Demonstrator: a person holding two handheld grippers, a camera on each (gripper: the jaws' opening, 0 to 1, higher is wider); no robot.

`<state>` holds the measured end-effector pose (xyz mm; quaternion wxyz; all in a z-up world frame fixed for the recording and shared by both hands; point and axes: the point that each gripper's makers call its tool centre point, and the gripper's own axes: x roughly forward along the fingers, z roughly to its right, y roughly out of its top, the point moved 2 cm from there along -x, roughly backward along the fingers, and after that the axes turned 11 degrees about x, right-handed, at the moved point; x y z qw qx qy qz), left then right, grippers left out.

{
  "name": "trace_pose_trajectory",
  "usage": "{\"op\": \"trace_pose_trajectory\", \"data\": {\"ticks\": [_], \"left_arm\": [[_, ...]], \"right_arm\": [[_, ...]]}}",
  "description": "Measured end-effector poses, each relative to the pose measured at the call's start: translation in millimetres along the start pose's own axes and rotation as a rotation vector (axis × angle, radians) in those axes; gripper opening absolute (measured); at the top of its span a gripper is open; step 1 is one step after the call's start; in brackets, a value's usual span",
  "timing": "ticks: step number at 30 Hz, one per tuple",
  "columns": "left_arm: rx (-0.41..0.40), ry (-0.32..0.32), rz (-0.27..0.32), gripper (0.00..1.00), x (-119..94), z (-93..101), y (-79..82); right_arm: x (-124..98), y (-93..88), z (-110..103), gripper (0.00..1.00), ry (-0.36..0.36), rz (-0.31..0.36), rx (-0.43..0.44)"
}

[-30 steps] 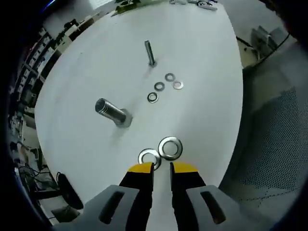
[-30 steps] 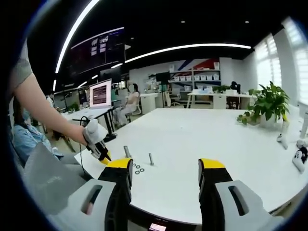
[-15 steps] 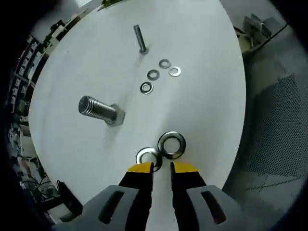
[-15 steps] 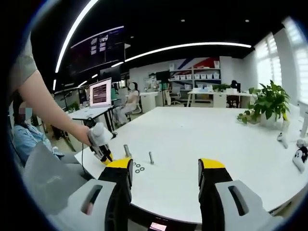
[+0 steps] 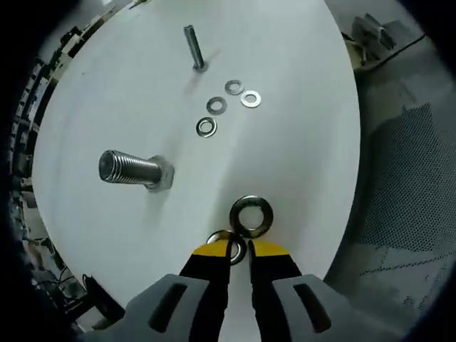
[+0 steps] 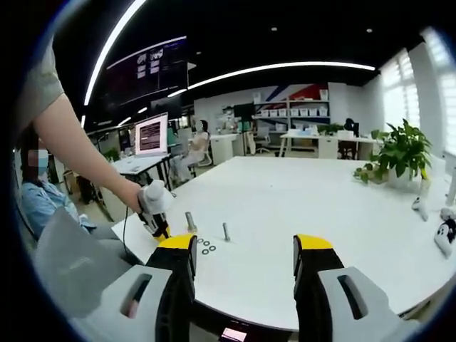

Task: Place the washer onto the threaded stud by aligning its center hole with the stud, sliding it down to the base, and recovering from edge contact or off-axis alignment until the washer reaches the visible bottom stop.

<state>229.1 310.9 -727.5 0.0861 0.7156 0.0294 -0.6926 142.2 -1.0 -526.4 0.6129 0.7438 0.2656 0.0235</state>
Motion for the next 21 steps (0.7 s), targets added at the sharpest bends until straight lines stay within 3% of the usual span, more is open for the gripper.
{"op": "trace_pose_trajectory", "data": {"ticks": [9, 21], "left_arm": [[-0.049, 0.044, 0.013, 0.04, -1.0, -2.4, -1.5], [-0.108, 0.043, 0.001, 0.03, -1.6, -0.5, -0.3]], "right_arm": [[0.5, 0.1, -0.8, 0.56, 0.003, 0.001, -0.001], [1.2, -1.9, -1.3, 0.56, 0.002, -0.013, -0.012]]}}
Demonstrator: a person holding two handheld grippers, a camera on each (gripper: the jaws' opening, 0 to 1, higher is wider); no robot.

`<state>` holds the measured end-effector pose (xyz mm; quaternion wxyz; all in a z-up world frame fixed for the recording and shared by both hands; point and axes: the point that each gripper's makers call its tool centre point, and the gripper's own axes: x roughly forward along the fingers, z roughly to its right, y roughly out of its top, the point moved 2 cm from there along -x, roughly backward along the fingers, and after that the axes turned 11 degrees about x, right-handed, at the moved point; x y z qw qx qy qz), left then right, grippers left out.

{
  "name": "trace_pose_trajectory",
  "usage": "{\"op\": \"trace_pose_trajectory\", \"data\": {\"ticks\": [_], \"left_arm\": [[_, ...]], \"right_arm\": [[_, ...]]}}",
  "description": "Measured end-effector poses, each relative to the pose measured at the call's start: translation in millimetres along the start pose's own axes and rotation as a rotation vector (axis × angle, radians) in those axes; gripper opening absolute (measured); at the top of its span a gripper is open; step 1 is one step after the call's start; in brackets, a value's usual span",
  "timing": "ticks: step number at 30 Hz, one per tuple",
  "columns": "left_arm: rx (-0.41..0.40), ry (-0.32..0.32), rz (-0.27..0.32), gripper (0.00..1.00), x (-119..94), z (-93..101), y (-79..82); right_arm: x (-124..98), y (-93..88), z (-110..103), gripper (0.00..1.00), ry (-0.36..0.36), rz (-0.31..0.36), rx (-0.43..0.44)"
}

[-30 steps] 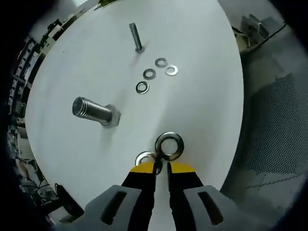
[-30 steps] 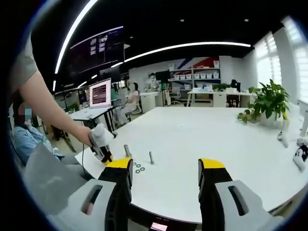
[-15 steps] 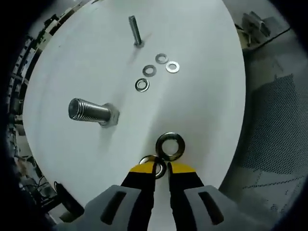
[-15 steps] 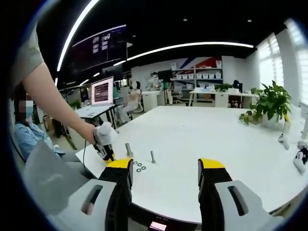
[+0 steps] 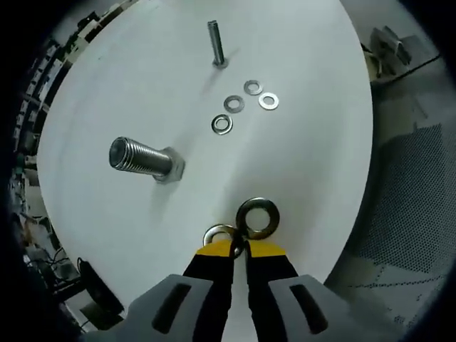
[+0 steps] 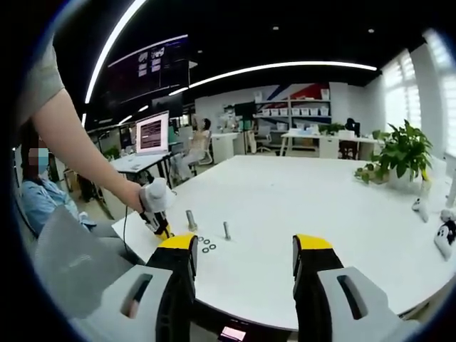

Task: Place the washer onto the threaded stud by aligning its center hole with the stud, sliding it down to the base, and recovering from edge contact or off-axis alignment until the washer reaches the visible bottom stop.

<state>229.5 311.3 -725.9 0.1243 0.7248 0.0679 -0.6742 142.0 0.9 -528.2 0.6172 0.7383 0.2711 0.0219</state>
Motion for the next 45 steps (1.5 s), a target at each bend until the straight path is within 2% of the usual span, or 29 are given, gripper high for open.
{"op": "trace_pose_trajectory", "data": {"ticks": [3, 6, 12, 15, 18, 21, 24, 29, 32, 36, 45], "left_arm": [[-0.012, 0.017, 0.020, 0.03, -0.9, 1.5, -1.0], [-0.062, 0.034, 0.046, 0.03, -1.2, -0.4, -2.0], [-0.055, 0.050, 0.036, 0.03, -1.0, 1.6, -0.7], [-0.059, 0.089, 0.022, 0.03, -1.7, 2.9, -0.6], [-0.092, 0.126, 0.047, 0.02, -3.1, 3.6, -2.5], [-0.123, 0.133, 0.076, 0.02, -2.6, 1.9, -5.0], [-0.152, 0.114, 0.083, 0.02, -3.4, 3.6, -5.3], [-0.132, 0.123, 0.098, 0.02, -2.9, 4.4, -6.8], [-0.131, 0.123, 0.085, 0.02, -4.1, 6.9, -10.5], [-0.128, 0.137, 0.099, 0.02, -10.2, 4.3, -13.0], [-0.091, 0.178, 0.134, 0.00, -28.1, -8.5, -1.4]], "right_arm": [[-0.1, 0.4, -0.6, 0.56, 0.000, 0.001, -0.005], [-0.2, 0.5, -1.0, 0.56, 0.001, 0.001, -0.008], [0.8, -0.8, -1.9, 0.56, 0.005, -0.009, -0.015], [1.1, -1.9, -1.2, 0.56, 0.003, -0.015, -0.011], [0.9, -3.1, 0.3, 0.56, -0.003, -0.020, -0.004], [1.1, -2.7, -0.9, 0.56, 0.000, -0.021, -0.013], [2.2, -3.6, -5.1, 0.56, 0.006, -0.029, -0.042], [1.1, -4.1, -1.2, 0.56, -0.005, -0.029, -0.034], [1.2, -4.3, -0.5, 0.56, -0.009, -0.031, -0.030], [1.2, -4.2, -4.1, 0.56, -0.004, -0.033, -0.057], [0.9, -4.2, -1.1, 0.55, -0.012, -0.032, -0.048]]}}
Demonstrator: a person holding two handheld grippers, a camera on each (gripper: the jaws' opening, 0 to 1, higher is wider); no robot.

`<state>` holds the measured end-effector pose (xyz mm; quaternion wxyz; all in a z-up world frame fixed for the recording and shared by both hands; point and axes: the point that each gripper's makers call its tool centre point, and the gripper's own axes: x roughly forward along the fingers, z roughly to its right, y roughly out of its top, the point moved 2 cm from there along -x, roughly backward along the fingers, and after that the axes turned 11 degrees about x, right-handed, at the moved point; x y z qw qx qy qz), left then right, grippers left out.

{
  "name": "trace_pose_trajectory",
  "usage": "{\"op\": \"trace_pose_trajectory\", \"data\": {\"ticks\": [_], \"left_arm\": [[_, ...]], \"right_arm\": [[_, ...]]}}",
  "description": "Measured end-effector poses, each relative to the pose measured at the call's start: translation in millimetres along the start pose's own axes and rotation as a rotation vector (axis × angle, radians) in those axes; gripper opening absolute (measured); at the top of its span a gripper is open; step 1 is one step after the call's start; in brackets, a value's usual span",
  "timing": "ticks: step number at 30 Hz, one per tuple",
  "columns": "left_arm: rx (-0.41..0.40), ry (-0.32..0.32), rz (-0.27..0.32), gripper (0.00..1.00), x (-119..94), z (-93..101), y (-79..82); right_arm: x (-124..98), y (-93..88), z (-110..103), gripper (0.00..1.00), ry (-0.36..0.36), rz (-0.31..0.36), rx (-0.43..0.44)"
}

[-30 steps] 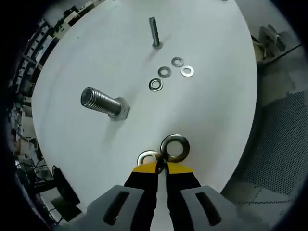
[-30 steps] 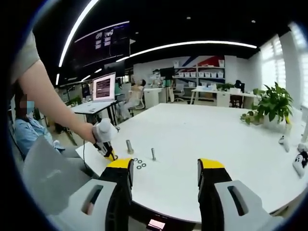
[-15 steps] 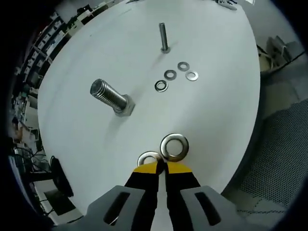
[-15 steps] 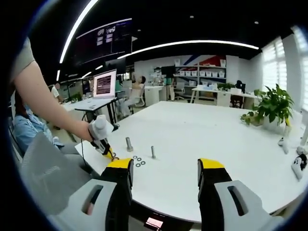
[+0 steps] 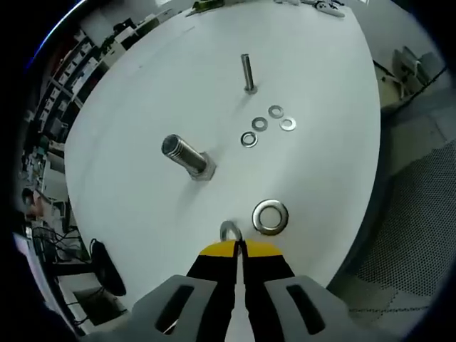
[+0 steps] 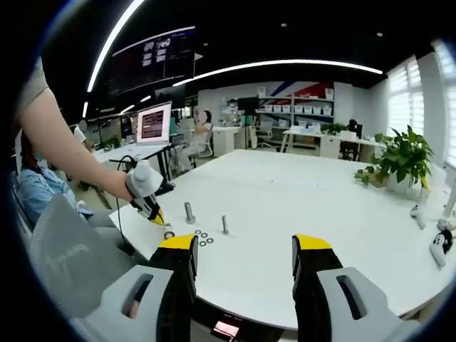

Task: Place the washer onto the threaded stud by aligning its center hole with the stud, sliding it down to the base, and recovering from edge contact or off-axis alignment until the washer reaches the visible bottom stop.

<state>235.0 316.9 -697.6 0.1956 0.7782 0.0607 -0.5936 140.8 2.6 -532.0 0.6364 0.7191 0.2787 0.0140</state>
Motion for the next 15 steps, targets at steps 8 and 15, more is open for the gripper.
{"op": "trace_pose_trajectory", "data": {"ticks": [8, 15], "left_arm": [[0.006, -0.005, 0.019, 0.00, 4.0, 4.6, 5.5], [-0.019, 0.022, 0.057, 0.00, -4.2, -7.3, 8.7]], "right_arm": [[-0.9, 1.1, 0.1, 0.55, -0.001, 0.007, -0.004], [-0.5, 1.7, -0.2, 0.55, 0.002, 0.008, -0.002]]}}
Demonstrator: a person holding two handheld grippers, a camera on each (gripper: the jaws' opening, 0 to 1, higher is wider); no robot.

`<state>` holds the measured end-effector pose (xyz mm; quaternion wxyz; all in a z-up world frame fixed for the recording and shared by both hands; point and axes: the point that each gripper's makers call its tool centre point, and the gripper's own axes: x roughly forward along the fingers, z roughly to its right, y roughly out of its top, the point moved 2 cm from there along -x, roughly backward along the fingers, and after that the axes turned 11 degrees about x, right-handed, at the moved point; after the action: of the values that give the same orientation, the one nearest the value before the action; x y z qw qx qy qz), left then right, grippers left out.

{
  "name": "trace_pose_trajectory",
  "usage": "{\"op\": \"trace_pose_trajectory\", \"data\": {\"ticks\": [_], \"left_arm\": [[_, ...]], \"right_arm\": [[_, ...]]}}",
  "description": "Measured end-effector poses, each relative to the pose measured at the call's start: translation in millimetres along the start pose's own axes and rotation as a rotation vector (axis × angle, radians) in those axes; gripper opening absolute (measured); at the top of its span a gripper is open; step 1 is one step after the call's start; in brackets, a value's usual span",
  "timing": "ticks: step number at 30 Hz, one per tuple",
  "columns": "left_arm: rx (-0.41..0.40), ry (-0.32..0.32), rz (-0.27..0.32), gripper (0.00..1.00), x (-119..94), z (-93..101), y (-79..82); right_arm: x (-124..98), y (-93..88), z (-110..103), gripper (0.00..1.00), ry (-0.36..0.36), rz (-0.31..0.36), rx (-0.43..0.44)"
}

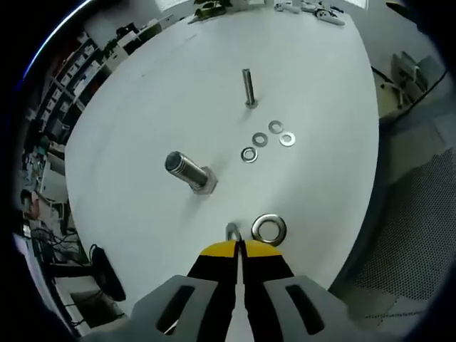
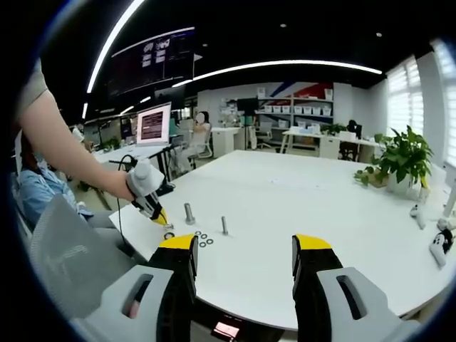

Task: Place the washer onto the threaded stud by aligning its center hole with the stud, sliding it down to the base, and recovering from edge contact or off-axis alignment until the washer reaches the visible bottom stop.

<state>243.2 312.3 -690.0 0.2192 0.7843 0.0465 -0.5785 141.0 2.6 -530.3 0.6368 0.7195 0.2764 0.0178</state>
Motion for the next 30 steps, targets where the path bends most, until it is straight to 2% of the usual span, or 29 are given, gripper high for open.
{"op": "trace_pose_trajectory", "data": {"ticks": [4, 9, 12, 16, 22, 28, 30], "left_arm": [[-0.039, 0.008, 0.022, 0.00, -4.8, -5.9, 1.3], [-0.018, 0.020, 0.026, 0.00, -5.8, -7.0, 2.3], [-0.011, 0.023, 0.036, 0.00, -9.3, -9.0, 8.3], [0.020, 0.017, 0.020, 0.00, -7.8, -8.2, 8.1], [0.005, -0.009, 0.007, 0.00, -3.4, -1.1, 4.4], [-0.014, -0.034, -0.010, 0.00, -2.1, -2.7, -1.1], [-0.035, -0.082, -0.022, 0.00, 0.5, 3.6, -3.9]], "right_arm": [[-0.1, 0.9, 0.7, 0.55, 0.000, 0.006, 0.008], [-0.6, 1.1, 1.6, 0.55, -0.002, 0.011, 0.016], [-0.5, 1.7, 1.2, 0.55, 0.001, 0.013, 0.019], [-0.7, 1.4, 1.4, 0.55, 0.001, 0.013, 0.021], [-0.4, 0.8, 1.2, 0.55, 0.005, 0.010, 0.026], [-0.4, 1.0, 1.0, 0.55, 0.006, 0.010, 0.027], [-0.3, 0.9, 1.2, 0.55, 0.007, 0.010, 0.031]]}}
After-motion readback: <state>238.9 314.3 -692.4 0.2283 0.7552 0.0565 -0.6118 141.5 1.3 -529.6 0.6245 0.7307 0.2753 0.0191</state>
